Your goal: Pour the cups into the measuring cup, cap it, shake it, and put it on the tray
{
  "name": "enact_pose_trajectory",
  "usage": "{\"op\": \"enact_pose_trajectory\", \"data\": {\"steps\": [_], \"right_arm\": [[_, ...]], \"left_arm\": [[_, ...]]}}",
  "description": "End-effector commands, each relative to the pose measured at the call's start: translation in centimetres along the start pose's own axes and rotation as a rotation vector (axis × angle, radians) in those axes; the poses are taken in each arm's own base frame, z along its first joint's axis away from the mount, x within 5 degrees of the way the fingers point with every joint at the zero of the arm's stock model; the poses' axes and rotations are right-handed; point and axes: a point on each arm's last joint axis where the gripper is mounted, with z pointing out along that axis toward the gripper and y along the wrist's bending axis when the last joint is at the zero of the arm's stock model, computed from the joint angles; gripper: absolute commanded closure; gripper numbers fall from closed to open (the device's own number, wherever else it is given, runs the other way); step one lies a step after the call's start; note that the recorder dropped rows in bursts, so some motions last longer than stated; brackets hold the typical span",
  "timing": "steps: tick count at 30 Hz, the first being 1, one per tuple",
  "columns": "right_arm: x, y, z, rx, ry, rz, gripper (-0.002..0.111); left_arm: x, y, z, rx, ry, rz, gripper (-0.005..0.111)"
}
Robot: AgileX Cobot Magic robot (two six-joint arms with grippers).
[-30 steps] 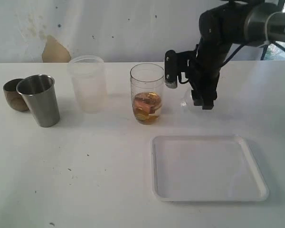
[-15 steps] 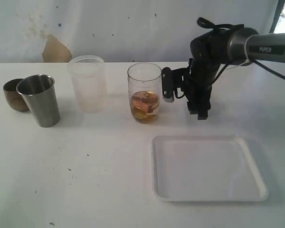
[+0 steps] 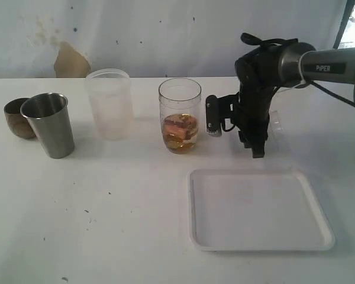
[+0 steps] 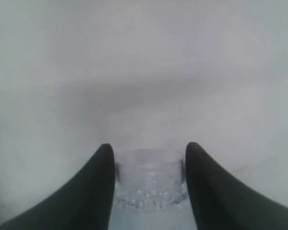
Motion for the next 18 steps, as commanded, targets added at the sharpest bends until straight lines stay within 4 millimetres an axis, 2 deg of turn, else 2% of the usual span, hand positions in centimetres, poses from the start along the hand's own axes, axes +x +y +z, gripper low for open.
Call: {"op": "enact_pose_trajectory", "data": {"steps": [1,2,5,9,11,12,13,18], "right_arm": [[0.5,0.3,-0.1,-0.041,0.033,0.024,0.104],[0.5,0.3,-0.2,-0.044,0.036,0.025,0.108],[0.6,0.2,-0.9,-0.034,0.026,0.034,0.108],[0.9,-0.5,-3.1,0.011,-0.001,0.055,0.108],[1.7,-1.3,-6.2,0.066,-0.081,0.123,0.108],[2.0,-1.5,-6.8,0.079,-0.101,0.146,0.108],[2.7,-1.8,-8.4,0.091,-0.172,0.198,0.108],[4.5,-2.5,-12.5,0.100,-0.431,0.345,0.108]], "left_arm": [[0.1,0.0,0.0,-0.005,-0.005,0.005,0.107],[0.1,0.0,0.0,-0.005,-0.005,0.005,0.107],[0.1,0.0,0.0,-0.005,-0.005,0.005,0.107],[0.1,0.0,0.0,-0.005,-0.005,0.005,0.107],[0.1,0.0,0.0,-0.005,-0.005,0.005,0.107],[0.1,0.0,0.0,-0.005,-0.005,0.005,0.107],[0.1,0.0,0.0,-0.005,-0.005,0.005,0.107],[0.1,0.0,0.0,-0.005,-0.005,0.005,0.107]]}}
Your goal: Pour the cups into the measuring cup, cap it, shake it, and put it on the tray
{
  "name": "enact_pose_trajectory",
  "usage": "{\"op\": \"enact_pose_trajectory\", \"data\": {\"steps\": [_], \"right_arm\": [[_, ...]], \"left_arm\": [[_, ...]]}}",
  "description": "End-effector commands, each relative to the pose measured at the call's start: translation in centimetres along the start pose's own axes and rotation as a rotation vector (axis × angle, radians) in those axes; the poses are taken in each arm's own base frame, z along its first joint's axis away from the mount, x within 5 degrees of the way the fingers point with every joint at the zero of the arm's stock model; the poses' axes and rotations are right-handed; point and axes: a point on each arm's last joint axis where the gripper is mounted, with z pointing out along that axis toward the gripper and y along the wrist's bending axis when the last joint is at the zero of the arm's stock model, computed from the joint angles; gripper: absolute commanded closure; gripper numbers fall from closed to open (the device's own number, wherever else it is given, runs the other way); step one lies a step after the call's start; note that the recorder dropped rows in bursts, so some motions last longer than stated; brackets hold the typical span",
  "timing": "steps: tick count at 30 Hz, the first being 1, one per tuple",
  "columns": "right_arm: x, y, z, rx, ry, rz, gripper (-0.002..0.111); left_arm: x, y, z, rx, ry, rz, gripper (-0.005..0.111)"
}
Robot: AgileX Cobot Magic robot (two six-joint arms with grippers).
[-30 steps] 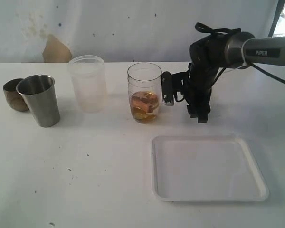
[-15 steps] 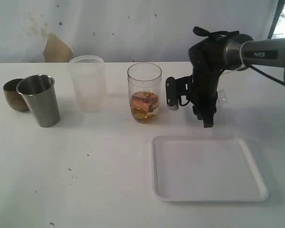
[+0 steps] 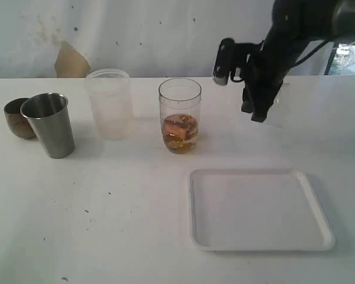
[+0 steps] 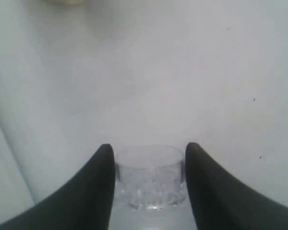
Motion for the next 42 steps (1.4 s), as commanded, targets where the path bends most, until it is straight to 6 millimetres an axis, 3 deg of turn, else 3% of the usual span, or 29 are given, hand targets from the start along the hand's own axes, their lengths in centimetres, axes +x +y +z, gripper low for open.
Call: {"op": "enact_pose_trajectory", "data": {"steps": [1,6,12,20,26,31,42], "right_arm": [[0.5,-1.3,-3.9,0.020,-0.217,0.129,0.108],[-0.1,-2.4,-8.7,0.045,-0.561,0.265,0.108],[-2.2,-2.4,-10.8,-0.045,-0.906,0.327,0.108],[-2.4,-0.3,-8.5,-0.046,-1.258,0.301,0.108],[-1.8,0.7,-4.3,-0.104,-1.238,0.333,0.108],[-2.5,1.0,-1.7,-0.133,-1.197,0.362,0.108],[-3.4,0.0,-1.5,-0.084,-1.181,0.354,0.108]], "left_arm": [[0.1,0.0,0.0,-0.005,-0.005,0.005,0.107],[0.1,0.0,0.0,-0.005,-0.005,0.005,0.107],[0.1,0.0,0.0,-0.005,-0.005,0.005,0.107],[0.1,0.0,0.0,-0.005,-0.005,0.005,0.107],[0.1,0.0,0.0,-0.005,-0.005,0.005,0.107],[0.1,0.0,0.0,-0.005,-0.005,0.005,0.107],[0.1,0.0,0.0,-0.005,-0.005,0.005,0.107]]}}
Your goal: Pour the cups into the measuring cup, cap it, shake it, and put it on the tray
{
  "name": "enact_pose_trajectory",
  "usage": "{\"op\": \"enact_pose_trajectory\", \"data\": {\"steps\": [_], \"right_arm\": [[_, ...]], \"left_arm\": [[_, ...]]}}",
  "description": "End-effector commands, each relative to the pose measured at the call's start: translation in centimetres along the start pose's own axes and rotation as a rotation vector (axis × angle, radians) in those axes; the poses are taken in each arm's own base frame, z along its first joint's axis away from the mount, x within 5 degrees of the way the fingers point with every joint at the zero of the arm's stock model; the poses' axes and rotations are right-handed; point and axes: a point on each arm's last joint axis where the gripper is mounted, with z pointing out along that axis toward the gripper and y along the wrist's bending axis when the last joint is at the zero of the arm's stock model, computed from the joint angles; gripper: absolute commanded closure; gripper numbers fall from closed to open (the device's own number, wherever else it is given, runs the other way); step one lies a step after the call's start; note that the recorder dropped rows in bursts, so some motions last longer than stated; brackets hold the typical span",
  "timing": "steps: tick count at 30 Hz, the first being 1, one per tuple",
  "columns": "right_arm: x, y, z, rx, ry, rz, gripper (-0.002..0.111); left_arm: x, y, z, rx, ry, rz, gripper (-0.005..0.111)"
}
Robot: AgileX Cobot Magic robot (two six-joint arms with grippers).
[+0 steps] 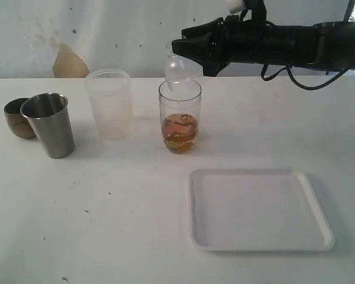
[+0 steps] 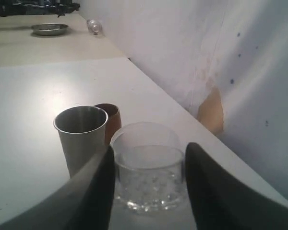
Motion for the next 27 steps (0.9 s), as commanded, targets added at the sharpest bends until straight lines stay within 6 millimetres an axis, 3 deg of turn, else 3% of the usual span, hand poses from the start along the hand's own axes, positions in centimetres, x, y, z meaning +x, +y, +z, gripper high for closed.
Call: {"op": "enact_pose_trajectory", "data": {"steps": [1,8,13,27], "right_arm": [[-0.2,0.1,0.7,0.024,0.005,-0.024,0.108],[-1.4,0.6,2.4,-0.006,-0.020,-0.063,0.108],[-1.0,0.9,3.7,0.041,0.027,-0.066,0.108],[0.0,0.6,3.9,0.047,0.044,-0.049,0.108]], "left_arm": [[0.1,0.0,0.0,-0.005,-0.005,0.005,0.107],[0.1,0.0,0.0,-0.005,-0.005,0.005,0.107],[0.1,0.0,0.0,-0.005,-0.005,0.005,0.107],[0.1,0.0,0.0,-0.005,-0.005,0.005,0.107]]}}
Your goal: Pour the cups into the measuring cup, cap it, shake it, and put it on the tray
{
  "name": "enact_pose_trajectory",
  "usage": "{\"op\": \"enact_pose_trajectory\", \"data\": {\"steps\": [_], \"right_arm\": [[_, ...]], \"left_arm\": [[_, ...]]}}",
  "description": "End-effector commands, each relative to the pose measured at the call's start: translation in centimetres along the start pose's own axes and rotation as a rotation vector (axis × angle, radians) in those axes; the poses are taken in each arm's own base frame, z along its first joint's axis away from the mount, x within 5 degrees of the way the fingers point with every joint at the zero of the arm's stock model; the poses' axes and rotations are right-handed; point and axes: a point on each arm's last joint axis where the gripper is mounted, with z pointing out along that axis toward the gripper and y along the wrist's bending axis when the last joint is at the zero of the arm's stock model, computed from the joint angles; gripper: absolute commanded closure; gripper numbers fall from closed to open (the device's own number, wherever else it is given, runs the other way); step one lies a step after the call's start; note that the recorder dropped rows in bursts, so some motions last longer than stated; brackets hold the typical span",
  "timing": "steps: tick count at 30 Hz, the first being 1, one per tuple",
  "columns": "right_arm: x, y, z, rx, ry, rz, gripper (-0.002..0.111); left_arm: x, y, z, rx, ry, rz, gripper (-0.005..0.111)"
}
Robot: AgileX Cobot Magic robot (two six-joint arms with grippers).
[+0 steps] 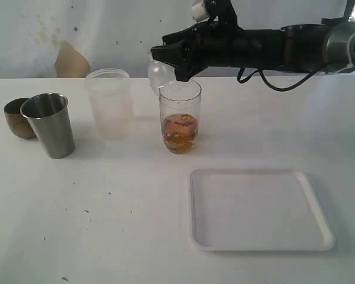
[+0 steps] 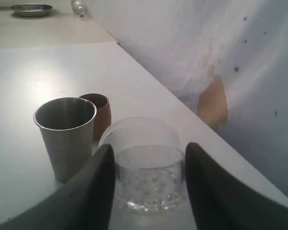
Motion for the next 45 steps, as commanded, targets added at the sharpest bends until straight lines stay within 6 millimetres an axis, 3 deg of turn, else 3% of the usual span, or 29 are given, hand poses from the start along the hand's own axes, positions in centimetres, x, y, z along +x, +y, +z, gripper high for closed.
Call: {"op": "enact_pose_trajectory", "data": {"steps": [1,45], "right_arm": [[-0.4,-0.1,-0.2,0.007,-0.016,-0.025,0.108],[0.9,-0.5,-0.5,0.020,0.123,-0.069,0.108]], "left_arm": [[0.1,0.0,0.0,-0.005,-0.005,0.005,0.107],[0.1,0.0,0.0,-0.005,-0.005,0.005,0.107]]}}
